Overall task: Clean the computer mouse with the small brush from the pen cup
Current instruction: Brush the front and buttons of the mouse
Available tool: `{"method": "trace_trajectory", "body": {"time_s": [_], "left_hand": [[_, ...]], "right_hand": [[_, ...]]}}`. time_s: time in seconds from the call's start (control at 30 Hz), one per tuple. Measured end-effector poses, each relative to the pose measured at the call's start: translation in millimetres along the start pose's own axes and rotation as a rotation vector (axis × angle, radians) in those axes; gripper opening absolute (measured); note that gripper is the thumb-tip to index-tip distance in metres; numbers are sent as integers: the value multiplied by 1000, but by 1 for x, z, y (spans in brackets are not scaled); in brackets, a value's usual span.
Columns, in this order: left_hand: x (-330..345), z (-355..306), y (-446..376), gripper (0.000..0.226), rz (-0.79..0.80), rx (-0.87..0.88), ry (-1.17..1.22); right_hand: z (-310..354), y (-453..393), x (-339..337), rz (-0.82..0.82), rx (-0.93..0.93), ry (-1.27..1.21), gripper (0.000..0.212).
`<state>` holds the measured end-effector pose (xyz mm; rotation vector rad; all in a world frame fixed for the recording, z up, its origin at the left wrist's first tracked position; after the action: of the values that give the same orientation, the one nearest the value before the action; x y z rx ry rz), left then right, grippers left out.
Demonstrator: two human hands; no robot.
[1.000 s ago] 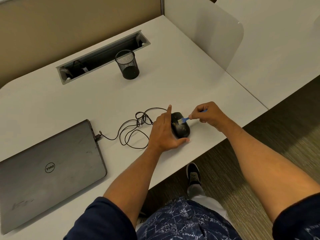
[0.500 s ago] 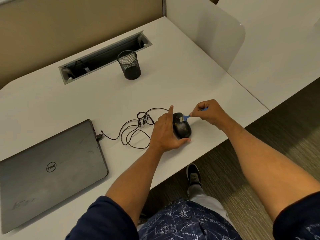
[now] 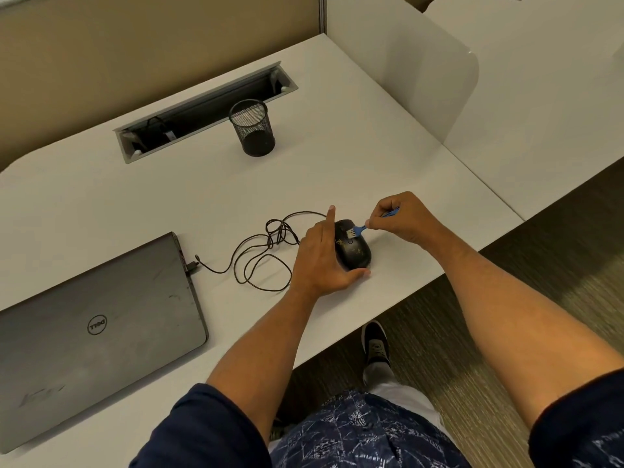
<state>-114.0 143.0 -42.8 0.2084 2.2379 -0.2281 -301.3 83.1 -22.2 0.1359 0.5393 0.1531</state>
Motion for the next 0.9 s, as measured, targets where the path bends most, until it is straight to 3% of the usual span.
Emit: {"method": "trace_trajectory", "body": {"time_s": [0.1,0.3,0.53,0.73,0.9], "left_hand": [[0,1,0,138,1,-10,4],[0,3,0,139,0,-37,2],[0,4,-1,139,9,-44,9],[0,3,0,139,20,-49,7],[0,4,0,140,29,-48,11]], "right_hand": [[-1,-1,1,27,4,-4,6],[-6,-3,-8,-120,16,-98,14],[-25,7,-6,82,109,-273,5],[-37,9,-17,-84,158,-203,7],[-30,13,-8,63,113,-208,8]]}}
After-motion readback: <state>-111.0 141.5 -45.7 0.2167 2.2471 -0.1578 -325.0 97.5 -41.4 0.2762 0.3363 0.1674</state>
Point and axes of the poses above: each hand's wrist, its own y-axis away from the middle knuckle, its own x-axis out of the palm, z = x × y, the point moved 7 cm from there along -y, towards the middle knuckle, and after that the axes turned 3 degrees about -z, right-handed, at the moved point
